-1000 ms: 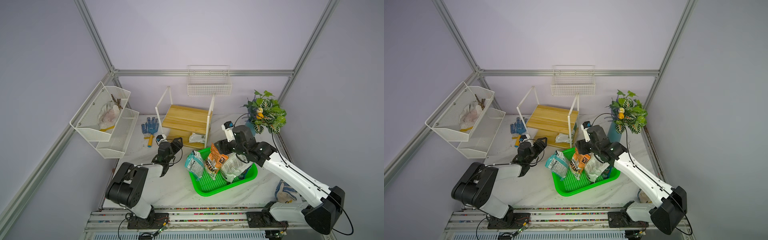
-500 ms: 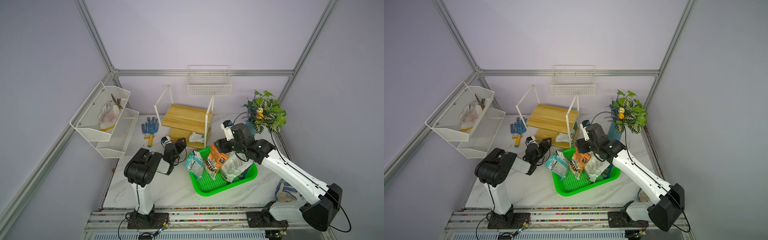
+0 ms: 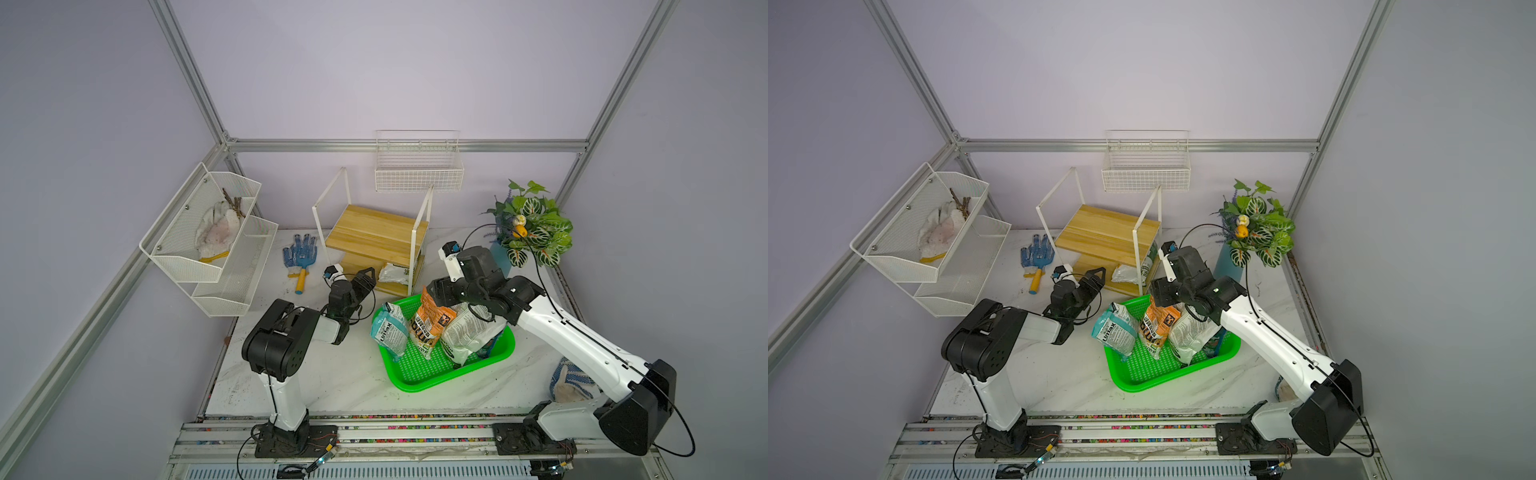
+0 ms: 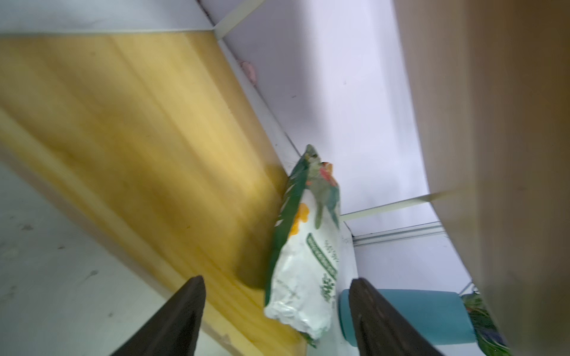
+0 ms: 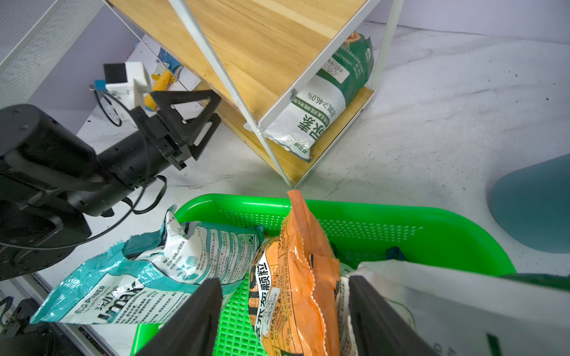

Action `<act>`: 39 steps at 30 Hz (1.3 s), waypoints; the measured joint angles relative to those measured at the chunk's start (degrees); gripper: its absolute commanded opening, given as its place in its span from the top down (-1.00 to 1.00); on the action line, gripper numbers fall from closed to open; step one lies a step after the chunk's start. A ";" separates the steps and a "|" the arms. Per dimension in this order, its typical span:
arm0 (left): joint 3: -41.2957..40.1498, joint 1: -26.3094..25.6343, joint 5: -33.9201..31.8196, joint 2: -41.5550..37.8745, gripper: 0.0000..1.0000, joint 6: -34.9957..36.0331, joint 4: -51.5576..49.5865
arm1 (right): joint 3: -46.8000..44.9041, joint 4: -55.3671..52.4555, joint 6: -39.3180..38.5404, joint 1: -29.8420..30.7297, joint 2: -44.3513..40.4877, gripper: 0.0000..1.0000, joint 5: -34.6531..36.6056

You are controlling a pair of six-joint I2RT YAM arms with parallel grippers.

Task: Take down the fertilizer bag from the shelf
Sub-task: Move the shelf to the center of the board, then pick up the fertilizer bag from the shelf.

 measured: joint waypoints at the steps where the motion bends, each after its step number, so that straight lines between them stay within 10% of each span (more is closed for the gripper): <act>1: 0.26 0.00 0.42 -0.31 -0.55 0.13 0.02 | 0.00 0.00 -0.04 0.00 0.07 -0.40 0.02; 31: 17.35 -2.62 8.02 12.15 -0.54 6.71 -13.33 | -1.42 0.70 -0.42 0.00 -3.06 -0.41 1.07; 39: 18.84 -2.71 11.10 13.92 0.24 6.69 -14.12 | -1.44 1.09 -0.39 0.00 -3.26 -0.41 1.09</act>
